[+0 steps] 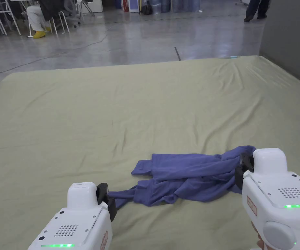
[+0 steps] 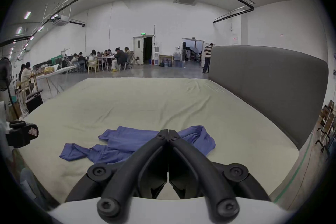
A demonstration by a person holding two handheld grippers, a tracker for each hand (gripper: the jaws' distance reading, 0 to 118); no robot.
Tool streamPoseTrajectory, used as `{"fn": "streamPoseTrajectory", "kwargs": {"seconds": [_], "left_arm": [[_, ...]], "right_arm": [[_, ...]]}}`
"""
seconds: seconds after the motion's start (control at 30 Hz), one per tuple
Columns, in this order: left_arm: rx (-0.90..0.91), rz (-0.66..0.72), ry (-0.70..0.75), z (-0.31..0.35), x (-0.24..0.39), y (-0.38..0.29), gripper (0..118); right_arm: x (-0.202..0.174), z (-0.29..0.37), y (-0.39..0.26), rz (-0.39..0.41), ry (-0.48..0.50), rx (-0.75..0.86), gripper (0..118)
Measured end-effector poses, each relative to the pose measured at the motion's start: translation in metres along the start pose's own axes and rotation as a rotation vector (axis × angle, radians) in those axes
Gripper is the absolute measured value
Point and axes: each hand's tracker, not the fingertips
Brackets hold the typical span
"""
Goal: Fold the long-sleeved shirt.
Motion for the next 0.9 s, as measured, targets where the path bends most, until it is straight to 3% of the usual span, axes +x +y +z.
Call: {"fn": "streamPoseTrajectory", "kwargs": {"seconds": [0.17,0.2,0.23,0.27,0.43,0.5,0.53,0.6,0.7,0.8,0.83,0.87,0.9], "left_arm": [[-0.146,-0.045,-0.091,-0.043,0.01,0.011,3],[-0.177,-0.058,-0.105,-0.058,0.012,0.012,26],[-0.217,-0.064,-0.11,-0.077,0.015,0.012,92],[-0.298,-0.067,-0.124,-0.099,0.018,0.009,118],[-0.462,-0.108,-0.135,-0.179,0.035,-0.013,116],[-0.513,-0.137,-0.126,-0.207,0.041,-0.024,106],[-0.534,-0.152,-0.101,-0.214,0.043,-0.028,84],[-0.55,-0.191,-0.078,-0.227,0.047,-0.034,6],[-0.533,-0.245,-0.091,-0.22,0.053,-0.035,6],[-0.513,-0.186,-0.127,-0.209,0.041,-0.025,6],[-0.497,-0.178,-0.116,-0.205,0.038,-0.023,6],[-0.49,-0.168,-0.117,-0.202,0.035,-0.019,6],[-0.477,-0.16,-0.117,-0.198,0.033,-0.016,6]], "right_arm": [[0.006,-0.002,0.002,0.004,-0.007,-0.008,2],[0.007,-0.004,0.002,-0.001,-0.013,-0.013,2],[0.009,-0.007,0.001,-0.006,-0.017,-0.015,2],[0.011,-0.009,-0.001,-0.01,-0.016,-0.018,2],[0.02,-0.02,-0.01,-0.031,-0.027,-0.056,2],[0.024,-0.024,-0.015,-0.036,-0.036,-0.072,2],[0.026,-0.025,-0.016,-0.037,-0.04,-0.077,2],[0.032,-0.028,-0.018,-0.047,-0.051,-0.092,2],[0.043,-0.034,-0.019,-0.07,-0.085,-0.12,2],[0.06,-0.049,-0.016,-0.09,-0.106,-0.157,3],[0.068,-0.057,-0.015,-0.105,-0.092,-0.18,9],[0.076,-0.068,-0.015,-0.108,-0.09,-0.211,35],[0.083,-0.079,-0.015,-0.119,-0.11,-0.237,76]]}}
